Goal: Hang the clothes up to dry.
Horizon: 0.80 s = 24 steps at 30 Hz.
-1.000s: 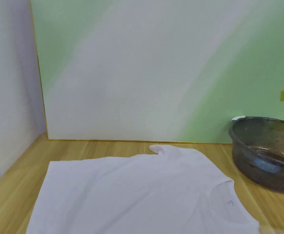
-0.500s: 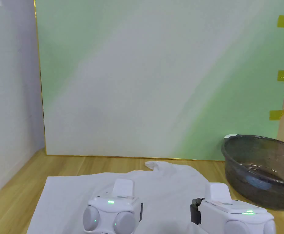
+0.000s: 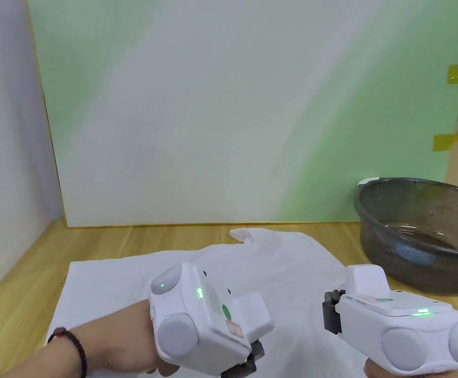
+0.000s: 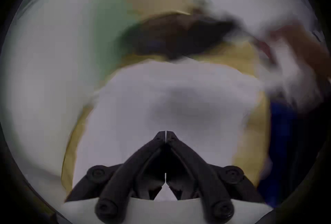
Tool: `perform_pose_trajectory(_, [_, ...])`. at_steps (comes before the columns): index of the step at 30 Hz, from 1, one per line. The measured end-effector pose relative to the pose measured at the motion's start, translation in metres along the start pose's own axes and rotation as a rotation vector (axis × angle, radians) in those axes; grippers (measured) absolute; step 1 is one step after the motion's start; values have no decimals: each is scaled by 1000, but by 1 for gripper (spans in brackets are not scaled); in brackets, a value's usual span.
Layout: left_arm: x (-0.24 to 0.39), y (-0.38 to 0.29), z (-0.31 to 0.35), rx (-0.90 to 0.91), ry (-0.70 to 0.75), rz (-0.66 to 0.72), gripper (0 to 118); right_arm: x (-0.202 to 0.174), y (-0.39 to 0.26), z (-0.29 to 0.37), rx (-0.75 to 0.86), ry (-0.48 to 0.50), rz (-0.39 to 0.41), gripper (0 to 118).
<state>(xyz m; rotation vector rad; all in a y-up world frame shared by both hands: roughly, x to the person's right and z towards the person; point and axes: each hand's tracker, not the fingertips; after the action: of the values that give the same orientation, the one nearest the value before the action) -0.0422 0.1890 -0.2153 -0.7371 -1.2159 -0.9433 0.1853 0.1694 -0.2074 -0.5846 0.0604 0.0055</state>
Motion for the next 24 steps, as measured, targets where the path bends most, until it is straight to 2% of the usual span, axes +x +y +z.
perform_pose_trajectory(1, [4, 5, -2, -88, -120, -4, 3, 2, -2, 1, 0, -4, 8, 0])
perform_pose_trajectory(2, [10, 6, -7, -138, -159, -33, 11, 3, -4, 2, 2, -9, 10, 0])
perform_pose_trajectory(3, [15, 6, -13, -186, -192, -84, 28, 5, -7, 4, 1, -12, 8, 0])
perform_pose_trajectory(4, [19, 5, -22, -214, -196, -101, 66, 9, -11, 5, -3, -7, 2, 0])
perform_pose_trajectory(5, [21, 3, -30, -231, -195, -106, 92, 12, -14, 6, -7, 1, -10, 0])
perform_pose_trajectory(6, [25, 0, -41, -250, -211, -117, 103, 16, -17, 7, -12, 11, -21, 0])
perform_pose_trajectory(10, [29, -6, -69, -209, -205, -105, 89, 31, -29, 9, -33, 28, -68, 0])
perform_pose_trajectory(11, [29, -7, -74, -216, -211, -102, 79, 34, -31, 10, -36, 21, -65, 0])
perform_pose_trajectory(12, [29, -7, -78, -228, -225, -96, 62, 37, -33, 10, -40, 12, -62, 0])
perform_pose_trajectory(13, [28, -8, -82, -237, -246, -88, 35, 41, -34, 10, -41, 10, -67, 0])
perform_pose_trajectory(14, [29, -9, -85, -239, -240, -87, 33, 45, -34, 11, -41, 10, -80, 0])
perform_pose_trajectory(15, [29, -11, -86, -241, -228, -92, 23, 49, -35, 11, -38, 20, -110, 0])
perform_pose_trajectory(16, [27, -8, -81, -223, -240, -77, 3, 53, -36, 11, -34, 26, -136, 0])
perform_pose_trajectory(18, [29, -10, -85, -218, -167, -126, 3, 55, -36, 10, -32, 18, -134, 0])
perform_pose_trajectory(19, [29, -9, -84, -221, -211, -99, 3, 55, -36, 10, -30, 15, -134, 0])
perform_pose_trajectory(24, [34, -14, -80, -209, -229, -70, 3, 58, -35, 10, -21, 25, -156, 0])
